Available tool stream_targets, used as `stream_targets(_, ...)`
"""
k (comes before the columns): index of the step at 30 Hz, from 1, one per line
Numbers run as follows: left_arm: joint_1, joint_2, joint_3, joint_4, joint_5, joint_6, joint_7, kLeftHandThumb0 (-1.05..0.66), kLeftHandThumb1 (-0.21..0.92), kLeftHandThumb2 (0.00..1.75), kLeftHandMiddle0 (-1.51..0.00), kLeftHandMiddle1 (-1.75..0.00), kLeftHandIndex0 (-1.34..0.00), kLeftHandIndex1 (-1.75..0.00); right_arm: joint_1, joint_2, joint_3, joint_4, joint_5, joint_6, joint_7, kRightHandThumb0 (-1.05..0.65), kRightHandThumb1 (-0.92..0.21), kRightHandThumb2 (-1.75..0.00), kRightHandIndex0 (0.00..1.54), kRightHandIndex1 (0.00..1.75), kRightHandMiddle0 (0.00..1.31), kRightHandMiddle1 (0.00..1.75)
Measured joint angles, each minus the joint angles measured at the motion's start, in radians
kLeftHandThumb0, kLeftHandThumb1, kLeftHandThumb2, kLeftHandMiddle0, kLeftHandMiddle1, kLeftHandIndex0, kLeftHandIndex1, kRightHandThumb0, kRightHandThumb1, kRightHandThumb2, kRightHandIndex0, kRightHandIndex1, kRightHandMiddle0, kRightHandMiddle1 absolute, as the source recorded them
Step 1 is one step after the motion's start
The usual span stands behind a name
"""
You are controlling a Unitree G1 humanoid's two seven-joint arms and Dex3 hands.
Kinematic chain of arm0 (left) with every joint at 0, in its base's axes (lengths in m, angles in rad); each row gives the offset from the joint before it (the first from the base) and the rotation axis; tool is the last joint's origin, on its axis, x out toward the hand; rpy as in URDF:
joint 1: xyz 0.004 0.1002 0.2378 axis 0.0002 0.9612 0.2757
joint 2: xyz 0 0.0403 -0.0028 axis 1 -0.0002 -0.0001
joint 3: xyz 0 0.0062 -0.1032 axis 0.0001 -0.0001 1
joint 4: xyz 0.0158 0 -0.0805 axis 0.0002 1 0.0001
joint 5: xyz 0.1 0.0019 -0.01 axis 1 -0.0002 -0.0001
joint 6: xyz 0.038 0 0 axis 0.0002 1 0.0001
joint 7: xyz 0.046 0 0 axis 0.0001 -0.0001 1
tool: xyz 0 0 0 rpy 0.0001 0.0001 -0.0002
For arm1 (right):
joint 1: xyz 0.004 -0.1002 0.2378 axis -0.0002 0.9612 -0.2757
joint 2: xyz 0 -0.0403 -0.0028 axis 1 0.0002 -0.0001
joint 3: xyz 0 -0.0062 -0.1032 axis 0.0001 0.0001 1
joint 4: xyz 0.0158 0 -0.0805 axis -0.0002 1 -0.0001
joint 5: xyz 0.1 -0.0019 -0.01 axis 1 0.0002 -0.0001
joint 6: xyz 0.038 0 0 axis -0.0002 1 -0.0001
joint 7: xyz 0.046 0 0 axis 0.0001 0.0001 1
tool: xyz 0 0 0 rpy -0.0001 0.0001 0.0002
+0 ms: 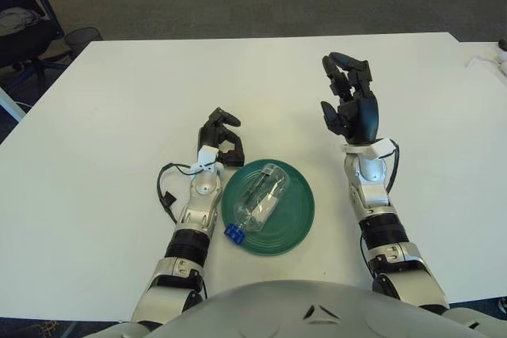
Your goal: Put the bottle into the plate.
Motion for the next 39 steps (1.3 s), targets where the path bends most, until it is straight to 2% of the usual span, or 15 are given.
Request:
stream_targets(5, 0.001, 0.001, 0.000, -0.001, 0.001, -0.001, 0.000, 0.00, -0.08, 1.75, -0.90, -1.70, -0.70, -1.75, 0.000, 0.005, -0.003, -0.001, -0.004, 0.005, 0.000, -0.78, -0.91, -0.28, 0.33, 0.06, 0.00, 0.98)
stream_targets(6, 0.001, 0.002, -0.001, -0.001, 0.001, -0.001, 0.000, 0.00, -0.08, 1.75, -0.90, -1.70, -0.70, -1.75, 0.002, 0.005, -0.004, 0.000, -0.005, 0.009, -0.001, -0.74, -0.84, -0.39, 0.33, 0.13, 0.00, 1.02)
stream_targets(7, 0.000, 0.001, -0.002, -0.001, 0.002, -0.001, 0.000, 0.00, -0.08, 1.75, -0.90, -1.70, -0.70, -1.75, 0.010, 0.002, -0.010, 0.003, -0.015, 0.033, -0.005, -0.66, -0.60, -0.75, 0.18, 0.54, 0.00, 1.11)
stream_targets(8, 0.000, 0.000, -0.003, -0.001, 0.002, 0.000, -0.001, 0.00, -0.08, 1.75, -0.90, -1.70, -0.70, -1.75, 0.023, -0.006, -0.016, 0.009, -0.027, 0.061, -0.011, -0.65, -0.55, -0.83, 0.15, 0.63, 0.00, 1.13)
stream_targets(10, 0.000, 0.000, -0.005, -0.001, 0.002, 0.000, -0.003, 0.00, -0.08, 1.75, -0.91, -1.68, -0.70, -1.75, 0.044, -0.026, -0.026, 0.030, -0.044, 0.113, -0.019, -0.52, -0.53, -0.83, 0.15, 0.77, 0.00, 1.12)
stream_targets(15, 0.003, 0.002, -0.006, -0.004, -0.002, 0.000, -0.011, 0.00, -0.09, 1.75, -0.92, -1.67, -0.70, -1.75, 0.122, -0.069, -0.072, 0.152, -0.056, 0.306, -0.049, -0.40, -0.51, -0.85, 0.17, 0.91, 0.00, 1.15)
stream_targets(16, 0.005, 0.003, -0.004, -0.006, -0.003, 0.001, -0.012, 0.00, -0.09, 1.75, -0.92, -1.67, -0.70, -1.75, 0.142, -0.074, -0.082, 0.158, -0.056, 0.317, -0.055, -0.39, -0.51, -0.86, 0.16, 0.94, 0.00, 1.16)
stream_targets(23, 0.013, 0.013, 0.000, -0.014, -0.004, 0.011, -0.013, 0.00, -0.09, 1.75, -0.92, -1.67, -0.70, -1.75, 0.155, -0.107, -0.122, 0.156, -0.056, 0.353, -0.073, -0.41, -0.51, -0.86, 0.15, 0.97, 0.00, 1.16)
stream_targets(39, 0.015, 0.013, -0.005, -0.020, 0.003, 0.011, -0.012, 0.00, -0.08, 1.75, -0.91, -1.68, -0.70, -1.75, 0.162, -0.075, -0.095, 0.125, -0.078, 0.368, -0.068, -0.44, -0.50, -0.85, 0.15, 0.94, 0.00, 1.11)
